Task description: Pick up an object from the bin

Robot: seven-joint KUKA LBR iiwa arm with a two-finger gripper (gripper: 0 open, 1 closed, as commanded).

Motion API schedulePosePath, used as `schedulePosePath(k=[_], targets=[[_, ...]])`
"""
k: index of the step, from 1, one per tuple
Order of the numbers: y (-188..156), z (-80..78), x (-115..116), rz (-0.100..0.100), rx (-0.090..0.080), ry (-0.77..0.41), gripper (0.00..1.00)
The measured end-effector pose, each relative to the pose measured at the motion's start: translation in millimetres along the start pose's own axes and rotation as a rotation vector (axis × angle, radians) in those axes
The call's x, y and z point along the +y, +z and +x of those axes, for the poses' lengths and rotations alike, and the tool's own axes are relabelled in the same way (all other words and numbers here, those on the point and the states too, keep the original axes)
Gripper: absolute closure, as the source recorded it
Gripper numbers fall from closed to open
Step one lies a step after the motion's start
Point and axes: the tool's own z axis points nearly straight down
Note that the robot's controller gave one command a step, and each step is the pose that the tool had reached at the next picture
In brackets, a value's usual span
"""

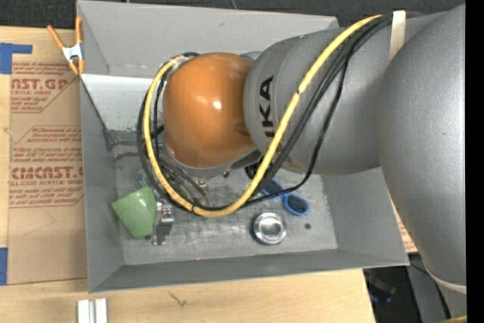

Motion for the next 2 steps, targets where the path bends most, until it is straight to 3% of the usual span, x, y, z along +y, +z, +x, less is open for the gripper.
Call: schedulePosePath(k=[1,2], targets=[[103.3,-18.5,6.3,-0.006,-0.012,0.076,0.00],[105.9,-18.2,4.3,-0.004,-0.008,0.079,1.00]])
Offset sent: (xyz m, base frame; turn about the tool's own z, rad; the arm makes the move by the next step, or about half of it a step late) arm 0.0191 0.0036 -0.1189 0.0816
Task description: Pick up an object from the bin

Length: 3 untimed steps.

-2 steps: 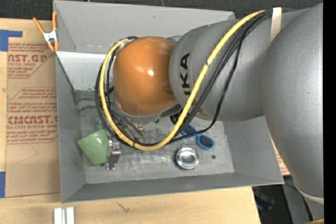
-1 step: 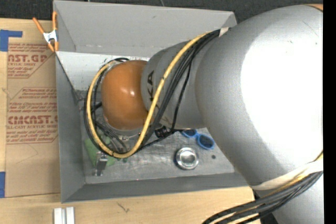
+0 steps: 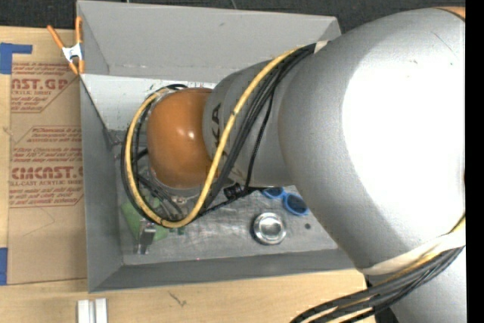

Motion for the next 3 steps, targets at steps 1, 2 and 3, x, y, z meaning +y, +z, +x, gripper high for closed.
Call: schedulePosePath(k=[1,2,3], targets=[[-141,-20.3,-21,0.000,-0.009,-0.064,1.00],[-73,-3.9,-29,0.004,0.005,-0.293,1.00],[-144,-14.4,-24,0.000,-0.008,-0.311,1.00]])
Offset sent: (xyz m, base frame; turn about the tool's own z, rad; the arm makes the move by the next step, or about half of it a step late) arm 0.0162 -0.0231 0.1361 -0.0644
